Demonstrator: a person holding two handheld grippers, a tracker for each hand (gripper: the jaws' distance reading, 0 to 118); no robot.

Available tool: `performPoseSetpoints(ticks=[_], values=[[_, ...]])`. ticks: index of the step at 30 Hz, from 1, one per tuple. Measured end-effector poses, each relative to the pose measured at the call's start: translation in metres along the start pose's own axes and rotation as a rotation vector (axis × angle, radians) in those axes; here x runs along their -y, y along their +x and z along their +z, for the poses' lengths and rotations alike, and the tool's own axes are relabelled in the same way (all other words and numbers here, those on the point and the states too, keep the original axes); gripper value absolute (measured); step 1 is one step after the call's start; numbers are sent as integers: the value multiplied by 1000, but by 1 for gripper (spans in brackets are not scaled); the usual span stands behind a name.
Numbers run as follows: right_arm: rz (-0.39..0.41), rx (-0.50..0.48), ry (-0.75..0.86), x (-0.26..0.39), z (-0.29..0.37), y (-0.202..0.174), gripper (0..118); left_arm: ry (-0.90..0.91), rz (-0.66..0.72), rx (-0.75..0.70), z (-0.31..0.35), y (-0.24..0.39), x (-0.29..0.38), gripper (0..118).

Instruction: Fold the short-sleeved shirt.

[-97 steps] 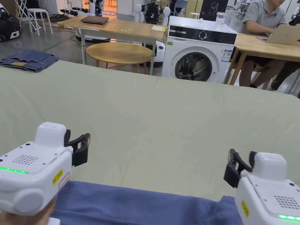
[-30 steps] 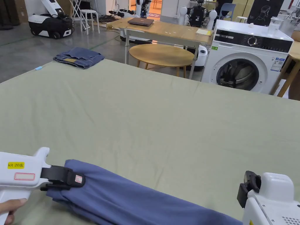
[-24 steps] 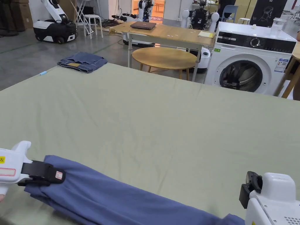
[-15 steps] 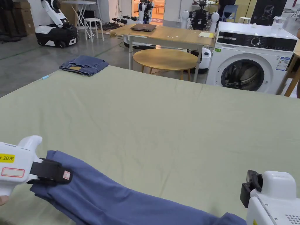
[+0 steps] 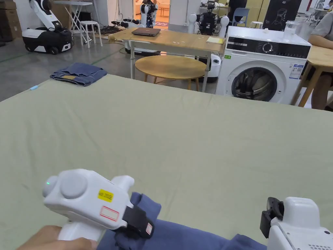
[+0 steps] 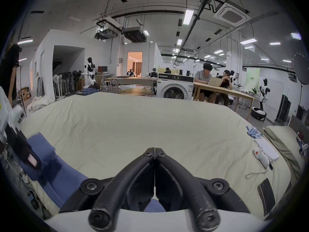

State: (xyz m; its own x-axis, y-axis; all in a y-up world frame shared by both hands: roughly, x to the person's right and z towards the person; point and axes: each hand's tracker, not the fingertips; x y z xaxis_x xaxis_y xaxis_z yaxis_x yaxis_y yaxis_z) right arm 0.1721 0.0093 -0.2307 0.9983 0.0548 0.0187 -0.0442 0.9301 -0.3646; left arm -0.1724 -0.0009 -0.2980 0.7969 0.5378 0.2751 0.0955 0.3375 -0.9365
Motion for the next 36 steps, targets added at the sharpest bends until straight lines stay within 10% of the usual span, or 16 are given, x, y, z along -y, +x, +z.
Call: performPoseSetpoints(ticks=[8,15,23,29,36], values=[[-7,23,-28,6,1,7,0,-67,59,-141,-66,-3,-2,5],[-9,17,-43,9,0,7,0,-20,55,-88,-53,11,-1,51],[-3,13,-42,7,2,6,0,52,50,67,-3,19,-9,53],[-18,17,-42,7,3,10,0,101,8,29,-1,12,-9,3],[-24,15,-47,9,3,10,0,-39,28,55,-67,0,9,1]])
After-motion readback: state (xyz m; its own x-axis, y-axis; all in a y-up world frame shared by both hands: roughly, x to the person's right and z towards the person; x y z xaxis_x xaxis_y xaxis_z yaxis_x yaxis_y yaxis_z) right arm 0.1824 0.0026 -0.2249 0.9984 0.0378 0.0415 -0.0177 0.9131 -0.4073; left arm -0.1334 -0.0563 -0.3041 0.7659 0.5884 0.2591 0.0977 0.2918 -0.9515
